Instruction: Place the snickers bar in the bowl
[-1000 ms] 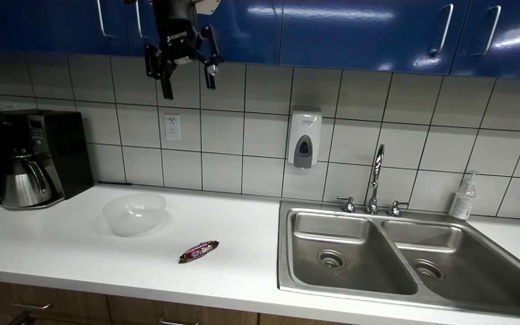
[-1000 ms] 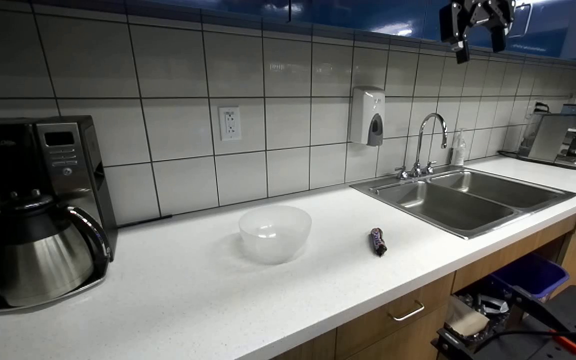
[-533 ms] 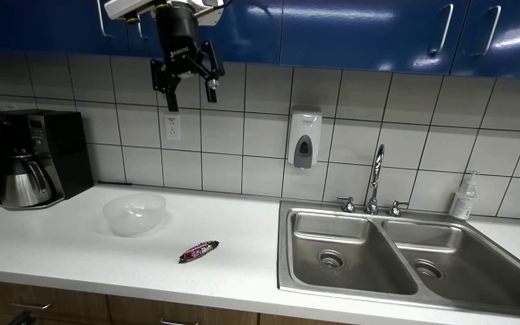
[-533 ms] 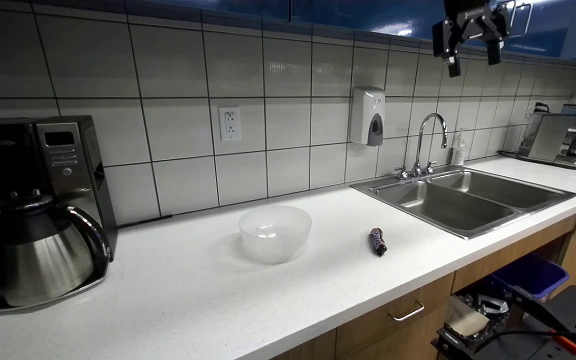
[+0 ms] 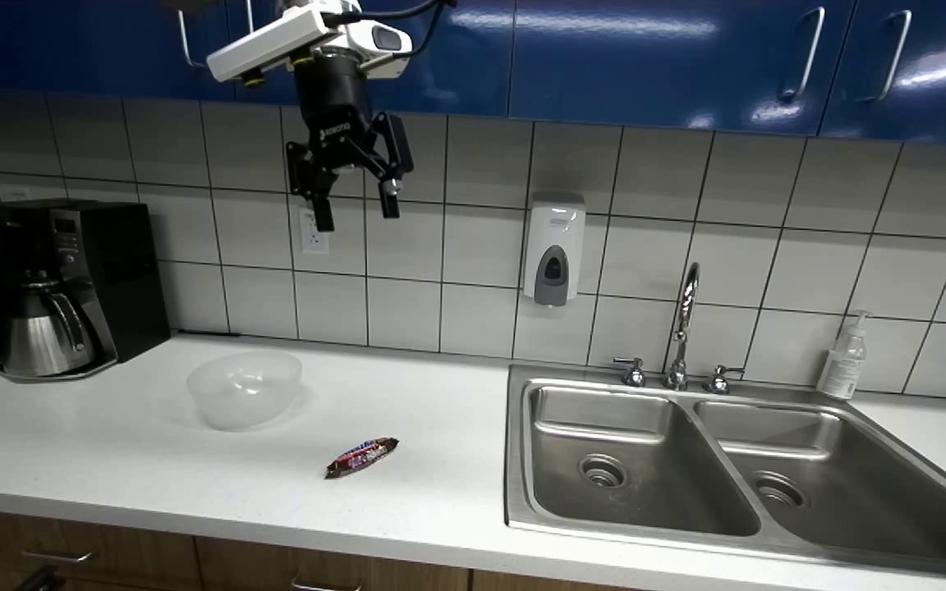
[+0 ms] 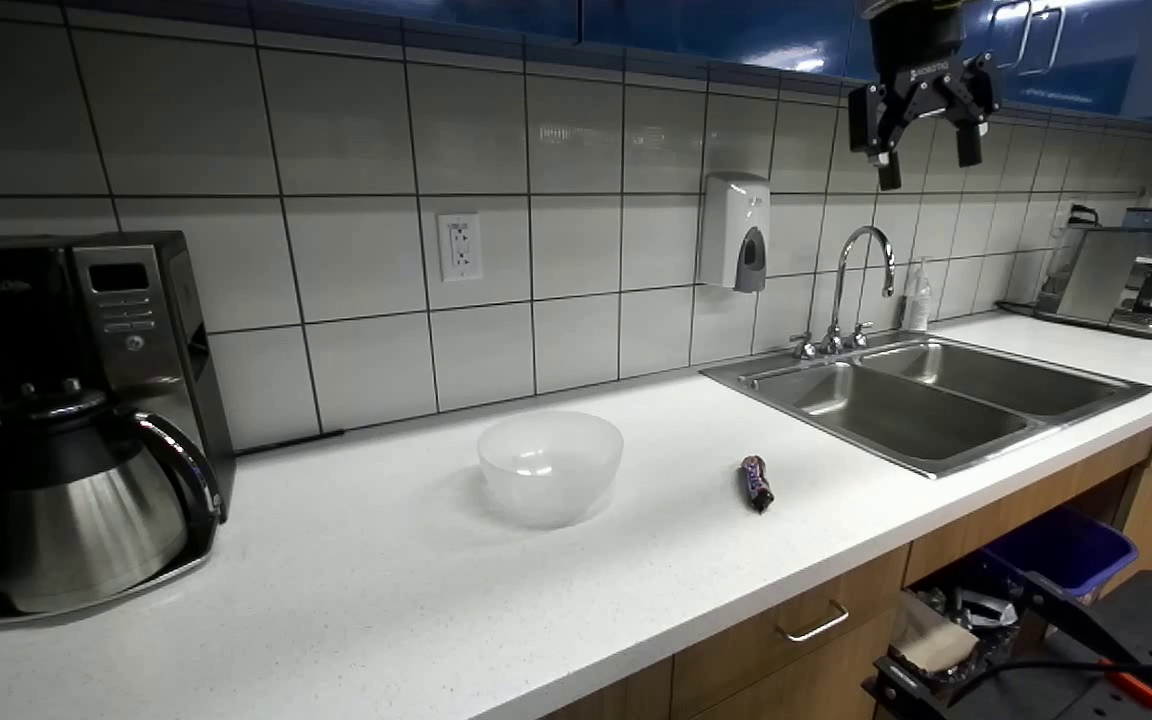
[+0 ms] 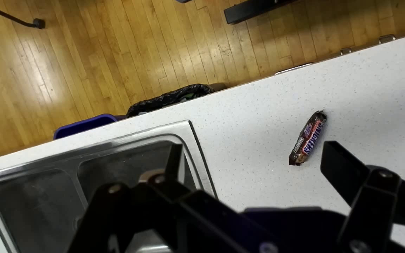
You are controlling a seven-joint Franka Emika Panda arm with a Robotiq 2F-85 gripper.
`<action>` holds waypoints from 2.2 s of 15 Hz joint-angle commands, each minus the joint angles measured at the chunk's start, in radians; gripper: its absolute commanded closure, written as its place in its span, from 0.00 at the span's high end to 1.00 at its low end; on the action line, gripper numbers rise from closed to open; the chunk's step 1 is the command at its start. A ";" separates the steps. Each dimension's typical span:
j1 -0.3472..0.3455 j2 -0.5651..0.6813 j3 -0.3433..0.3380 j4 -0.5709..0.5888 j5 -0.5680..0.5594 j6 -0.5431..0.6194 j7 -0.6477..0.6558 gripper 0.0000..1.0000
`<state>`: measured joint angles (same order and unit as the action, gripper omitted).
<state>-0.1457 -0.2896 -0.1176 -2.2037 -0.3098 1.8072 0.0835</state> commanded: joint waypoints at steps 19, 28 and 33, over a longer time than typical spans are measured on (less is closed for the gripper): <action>-0.005 0.188 -0.007 -0.079 -0.008 0.279 0.124 1.00; 0.004 0.285 -0.009 -0.080 -0.003 0.365 0.226 1.00; 0.011 0.345 -0.015 -0.071 -0.009 0.411 0.293 1.00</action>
<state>-0.1423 0.0264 -0.1304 -2.2850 -0.3045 2.1896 0.3153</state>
